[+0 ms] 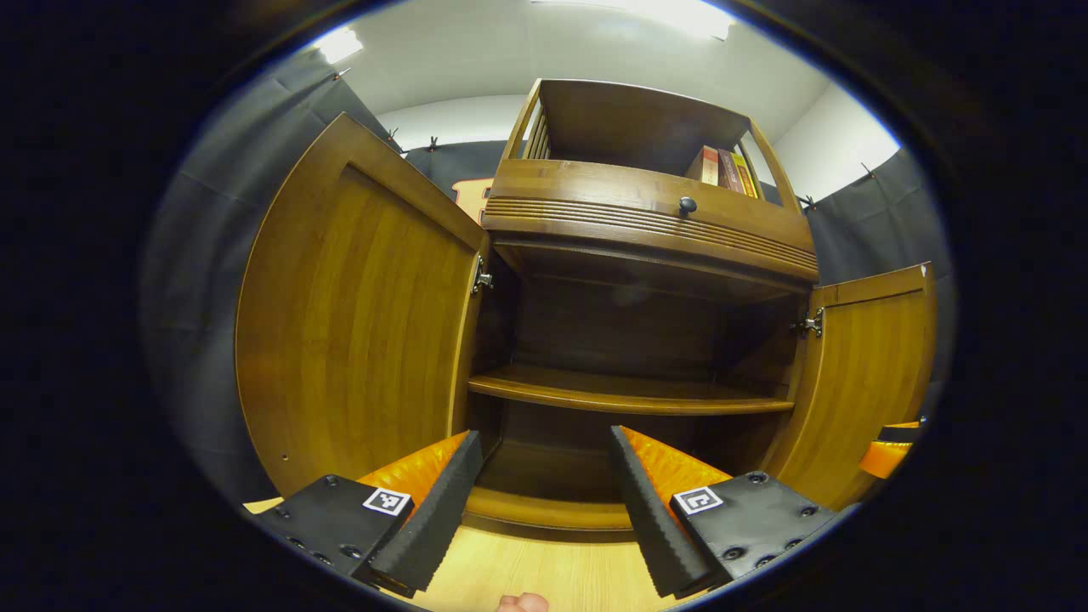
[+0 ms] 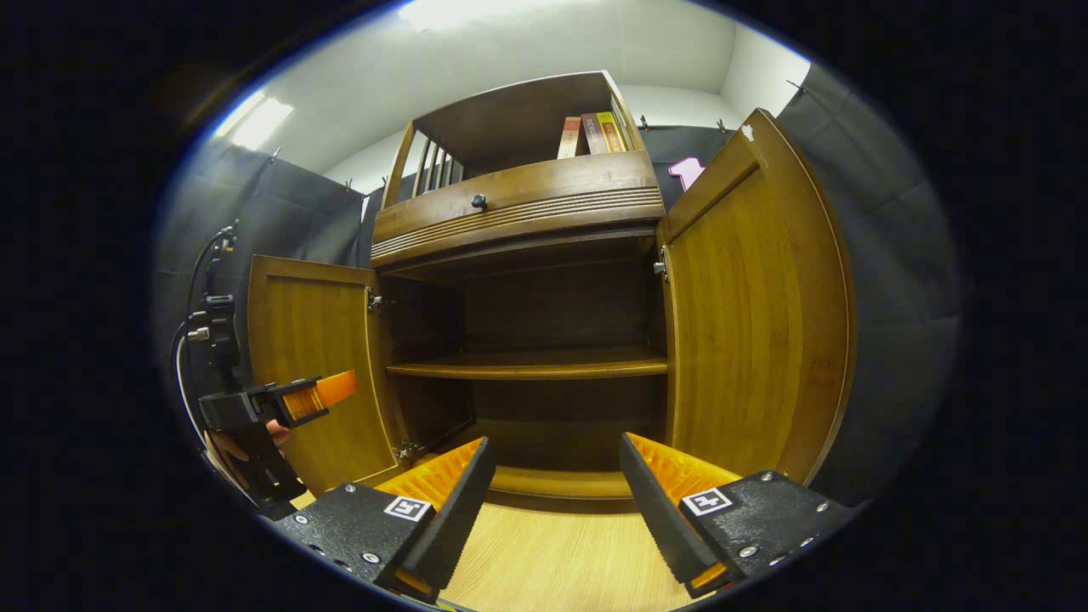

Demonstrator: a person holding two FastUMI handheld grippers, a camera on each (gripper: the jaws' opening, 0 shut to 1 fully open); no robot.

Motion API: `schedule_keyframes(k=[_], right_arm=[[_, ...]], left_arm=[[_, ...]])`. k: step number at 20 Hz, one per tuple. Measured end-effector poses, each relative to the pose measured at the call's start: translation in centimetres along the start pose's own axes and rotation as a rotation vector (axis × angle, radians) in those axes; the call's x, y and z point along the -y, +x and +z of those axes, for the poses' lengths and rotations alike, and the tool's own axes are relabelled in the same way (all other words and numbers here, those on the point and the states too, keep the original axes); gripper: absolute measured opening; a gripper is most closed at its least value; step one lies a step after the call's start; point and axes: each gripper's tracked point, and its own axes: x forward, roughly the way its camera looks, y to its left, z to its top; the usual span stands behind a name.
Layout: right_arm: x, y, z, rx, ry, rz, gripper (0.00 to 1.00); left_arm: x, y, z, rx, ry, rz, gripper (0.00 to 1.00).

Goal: Open the right door of the double-door shoe cabinet with the right hand, and open the left door with the left hand.

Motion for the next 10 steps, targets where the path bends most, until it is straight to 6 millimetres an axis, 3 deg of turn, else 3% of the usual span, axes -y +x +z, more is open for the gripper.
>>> schedule_keyframes(k=[10], right_arm=[[-0.4,0.2,0.7,0.020,-0.011,0.003,0.92]], left_arm=[[0.7,-0.4,1.4,0.053,0.035,-0.019,0.94]])
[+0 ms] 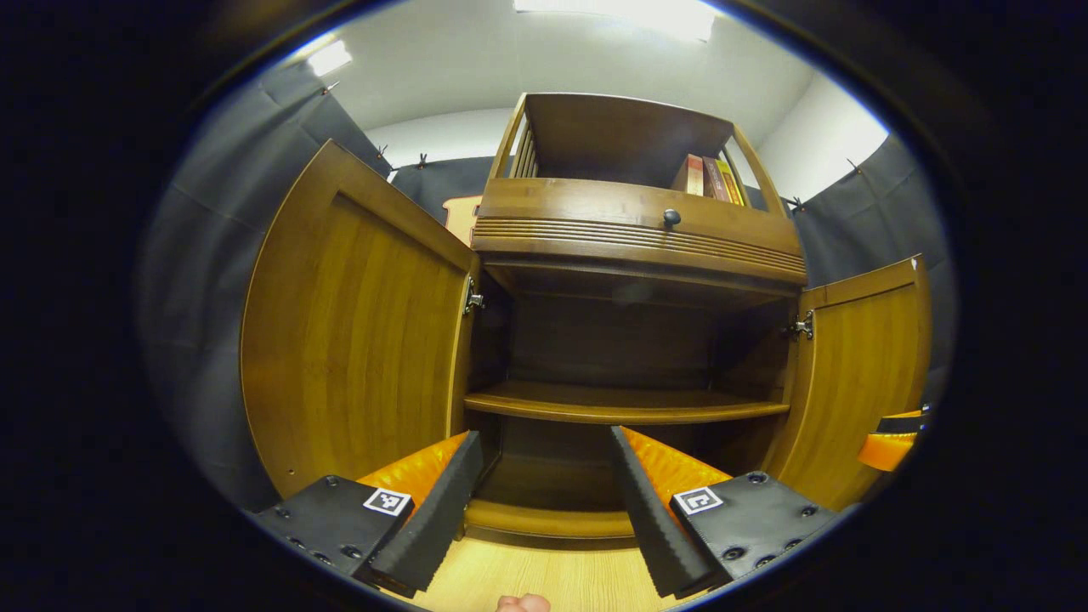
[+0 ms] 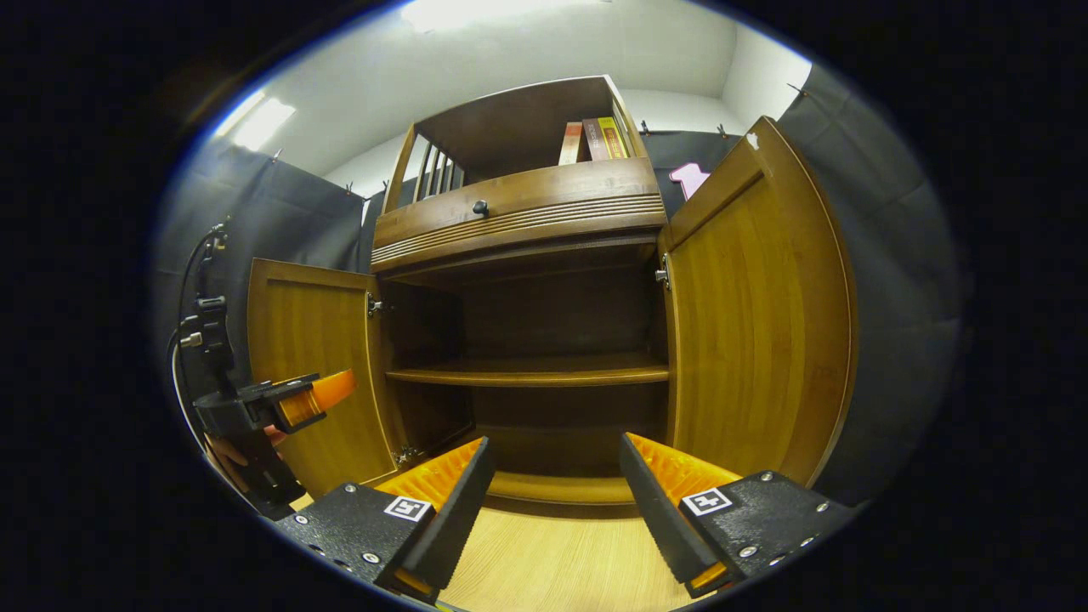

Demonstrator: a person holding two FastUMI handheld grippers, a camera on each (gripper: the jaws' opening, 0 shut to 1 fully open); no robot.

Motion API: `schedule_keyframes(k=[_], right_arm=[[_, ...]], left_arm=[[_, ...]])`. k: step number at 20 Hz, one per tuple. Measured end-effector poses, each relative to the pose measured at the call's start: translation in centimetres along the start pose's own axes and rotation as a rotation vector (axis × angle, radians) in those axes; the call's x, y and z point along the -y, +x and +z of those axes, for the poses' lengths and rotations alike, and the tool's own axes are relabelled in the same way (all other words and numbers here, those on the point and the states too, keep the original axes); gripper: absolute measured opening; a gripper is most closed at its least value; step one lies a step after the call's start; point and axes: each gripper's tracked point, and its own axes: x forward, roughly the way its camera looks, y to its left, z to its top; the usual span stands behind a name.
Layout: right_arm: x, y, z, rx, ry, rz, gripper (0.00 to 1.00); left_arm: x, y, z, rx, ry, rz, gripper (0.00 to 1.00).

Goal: Open the right door of the double-door shoe cabinet with the right hand, and open the left door with the left hand.

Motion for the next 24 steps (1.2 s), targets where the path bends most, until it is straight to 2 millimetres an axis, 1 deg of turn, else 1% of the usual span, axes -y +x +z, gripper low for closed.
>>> schedule_keyframes(k=[3,4,5,7,12,18,22,24], right_arm=[[-0.6,0.1,0.2,0.005,0.003,0.013,0.92],[-0.8,0.1,0.0,0.004,0.004,0.017,0.92],[-0.9,0.1,-0.1,0.002,0.002,0.018,0.92],[-1.0,0.2,-0.6,-0.009,-0.005,0.018,0.92],[-1.5,0.7,-0.5,-0.004,0.005,0.031,0.92],[-1.7,1.2,-0.2,0.006,0.007,0.031,0.92],[-1.5,1.2,-0.6,-0.003,0.004,0.024,0.92],[-1.3,1.3,-0.4,-0.002,0.002,0.022,0.92]], left_arm=[[-0.3,-0.1,0.6,0.011,0.010,0.006,0.94],[-0.4,0.0,0.8,0.016,0.014,0.008,0.96],[-0.3,0.0,1.0,0.018,0.020,0.009,0.94],[-0.2,0.0,1.3,0.024,0.031,0.004,0.94],[0.1,-0.2,1.7,0.037,0.034,-0.002,0.95],[0.0,0.0,2.0,0.048,0.021,-0.006,0.95],[-0.2,0.5,2.0,0.050,0.031,-0.005,0.95],[-0.1,0.6,1.9,0.049,0.031,-0.005,0.95]])
